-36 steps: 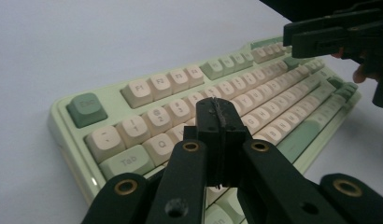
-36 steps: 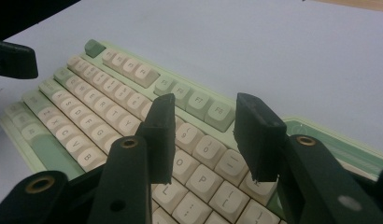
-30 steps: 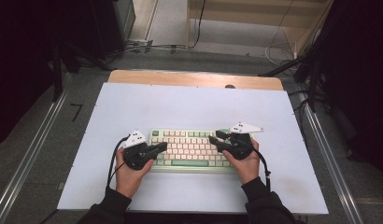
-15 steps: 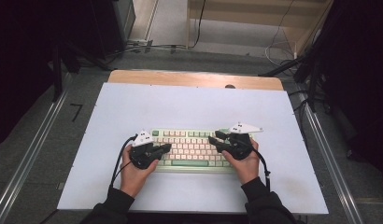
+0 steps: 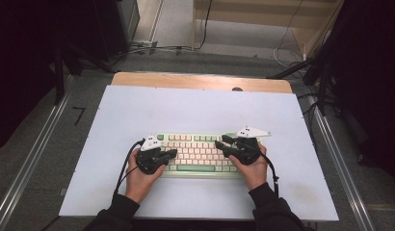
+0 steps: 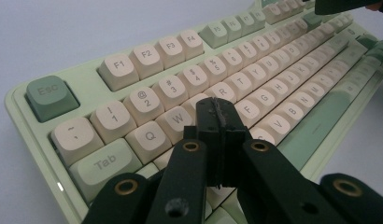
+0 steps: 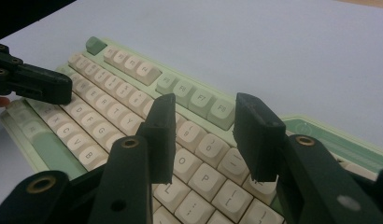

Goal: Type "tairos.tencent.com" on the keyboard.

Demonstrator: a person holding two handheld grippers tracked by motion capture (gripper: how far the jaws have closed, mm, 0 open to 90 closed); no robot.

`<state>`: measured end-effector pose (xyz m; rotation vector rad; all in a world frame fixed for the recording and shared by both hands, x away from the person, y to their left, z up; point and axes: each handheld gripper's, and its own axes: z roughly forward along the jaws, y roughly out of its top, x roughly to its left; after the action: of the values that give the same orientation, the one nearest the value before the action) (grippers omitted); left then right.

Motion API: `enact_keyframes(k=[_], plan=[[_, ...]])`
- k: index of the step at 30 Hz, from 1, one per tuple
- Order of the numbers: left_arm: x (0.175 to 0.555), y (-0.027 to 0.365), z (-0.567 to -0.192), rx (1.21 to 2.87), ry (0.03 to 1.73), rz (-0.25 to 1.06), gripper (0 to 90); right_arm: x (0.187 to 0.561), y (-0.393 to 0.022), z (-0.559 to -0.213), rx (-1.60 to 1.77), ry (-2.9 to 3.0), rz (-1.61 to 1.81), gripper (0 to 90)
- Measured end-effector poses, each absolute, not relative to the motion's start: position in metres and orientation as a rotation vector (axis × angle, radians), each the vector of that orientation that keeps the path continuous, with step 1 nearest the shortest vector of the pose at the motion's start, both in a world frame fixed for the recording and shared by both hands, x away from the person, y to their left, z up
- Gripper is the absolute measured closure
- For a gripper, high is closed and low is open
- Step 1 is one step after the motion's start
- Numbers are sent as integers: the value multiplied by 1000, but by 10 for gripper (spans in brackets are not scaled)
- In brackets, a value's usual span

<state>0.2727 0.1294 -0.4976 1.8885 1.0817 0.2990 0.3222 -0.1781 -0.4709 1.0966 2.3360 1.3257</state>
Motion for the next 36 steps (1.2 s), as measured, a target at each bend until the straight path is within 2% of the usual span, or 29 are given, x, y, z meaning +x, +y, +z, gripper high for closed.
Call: enact_keyframes(k=[24,33,36], plan=[[273,127,-499,1911,1082,307,900,322,-178,-471,1097,2338,1326,570],[265,136,-485,1792,1047,286,900,322,-178,-470,1098,2333,1334,570],[264,138,-483,1774,1047,286,873,321,-178,-470,1096,2334,1333,568]])
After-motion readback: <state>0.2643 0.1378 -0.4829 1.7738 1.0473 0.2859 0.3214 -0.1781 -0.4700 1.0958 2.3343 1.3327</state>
